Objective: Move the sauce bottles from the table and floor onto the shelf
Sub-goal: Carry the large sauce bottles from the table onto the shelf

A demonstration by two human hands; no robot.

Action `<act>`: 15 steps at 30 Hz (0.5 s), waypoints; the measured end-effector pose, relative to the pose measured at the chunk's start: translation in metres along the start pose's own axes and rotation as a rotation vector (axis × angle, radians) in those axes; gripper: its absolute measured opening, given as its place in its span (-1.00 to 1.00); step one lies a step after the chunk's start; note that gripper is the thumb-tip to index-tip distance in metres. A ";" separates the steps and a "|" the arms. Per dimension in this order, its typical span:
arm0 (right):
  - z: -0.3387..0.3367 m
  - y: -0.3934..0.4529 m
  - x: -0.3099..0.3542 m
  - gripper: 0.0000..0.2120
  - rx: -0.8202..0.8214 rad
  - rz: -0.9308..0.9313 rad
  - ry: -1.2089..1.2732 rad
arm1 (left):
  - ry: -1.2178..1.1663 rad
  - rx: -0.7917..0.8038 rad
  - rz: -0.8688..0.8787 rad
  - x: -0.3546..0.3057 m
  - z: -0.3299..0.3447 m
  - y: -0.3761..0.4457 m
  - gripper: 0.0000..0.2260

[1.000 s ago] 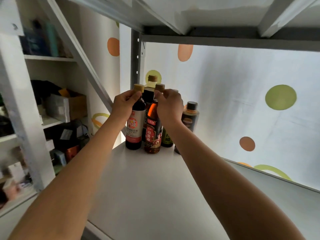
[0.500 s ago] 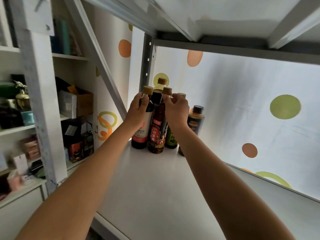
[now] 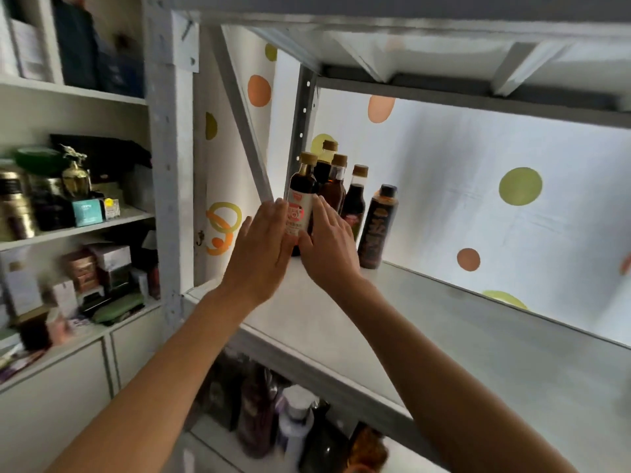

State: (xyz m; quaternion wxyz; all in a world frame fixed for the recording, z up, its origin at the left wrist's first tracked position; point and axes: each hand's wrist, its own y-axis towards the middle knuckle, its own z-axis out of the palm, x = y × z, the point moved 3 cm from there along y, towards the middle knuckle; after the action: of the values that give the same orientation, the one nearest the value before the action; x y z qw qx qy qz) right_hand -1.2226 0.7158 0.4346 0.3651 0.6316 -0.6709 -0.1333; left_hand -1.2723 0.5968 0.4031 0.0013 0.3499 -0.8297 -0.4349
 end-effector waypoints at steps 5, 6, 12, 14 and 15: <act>0.003 -0.069 0.045 -0.38 0.059 -0.012 0.029 | 0.076 -0.001 -0.006 -0.001 -0.044 -0.081 -0.52; 0.005 -0.082 0.054 -0.37 0.080 -0.011 0.031 | 0.093 0.004 -0.006 -0.001 -0.053 -0.097 -0.52; 0.008 -0.160 0.100 -0.40 0.259 -0.091 -0.052 | 0.118 0.071 -0.066 -0.001 -0.089 -0.180 -0.50; 0.008 -0.188 0.111 -0.42 0.313 -0.124 -0.068 | 0.107 0.067 -0.102 -0.003 -0.096 -0.212 -0.53; 0.009 -0.202 0.118 -0.42 0.335 -0.136 -0.073 | 0.105 0.069 -0.111 -0.004 -0.099 -0.230 -0.54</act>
State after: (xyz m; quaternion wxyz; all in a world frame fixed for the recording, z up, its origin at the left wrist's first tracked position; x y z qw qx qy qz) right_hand -1.0690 0.5686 0.3369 0.2203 0.7223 -0.6521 -0.0671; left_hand -1.1062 0.4407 0.3000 0.0086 0.4177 -0.8222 -0.3866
